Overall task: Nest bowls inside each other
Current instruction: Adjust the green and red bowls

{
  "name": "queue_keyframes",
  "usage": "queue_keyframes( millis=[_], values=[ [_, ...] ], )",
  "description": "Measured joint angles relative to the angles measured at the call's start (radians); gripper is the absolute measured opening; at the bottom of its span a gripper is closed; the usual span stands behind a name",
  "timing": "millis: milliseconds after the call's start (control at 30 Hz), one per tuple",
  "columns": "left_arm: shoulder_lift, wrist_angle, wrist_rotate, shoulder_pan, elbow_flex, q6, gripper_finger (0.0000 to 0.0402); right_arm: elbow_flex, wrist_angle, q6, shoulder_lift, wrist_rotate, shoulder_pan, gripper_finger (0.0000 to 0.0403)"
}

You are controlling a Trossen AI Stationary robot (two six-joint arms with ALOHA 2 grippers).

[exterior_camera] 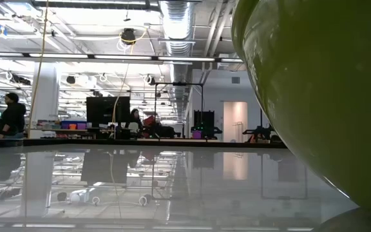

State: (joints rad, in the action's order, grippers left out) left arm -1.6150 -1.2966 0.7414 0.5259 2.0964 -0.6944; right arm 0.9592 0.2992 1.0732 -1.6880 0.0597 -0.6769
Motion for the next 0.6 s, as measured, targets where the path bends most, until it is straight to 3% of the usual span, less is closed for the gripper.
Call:
queue_keyframes(
  millis=[300,600],
  values=[
    [0.0,-0.02,0.0,0.0,0.0,-0.006,0.0266,0.002,-0.038,0.056,-0.029,0.023,0.005,0.0178],
    [0.0,-0.047,0.004,0.0,0.0,-0.006,0.0266,0.042,-0.226,0.073,-0.02,0.025,0.009,0.0043]
  ],
)
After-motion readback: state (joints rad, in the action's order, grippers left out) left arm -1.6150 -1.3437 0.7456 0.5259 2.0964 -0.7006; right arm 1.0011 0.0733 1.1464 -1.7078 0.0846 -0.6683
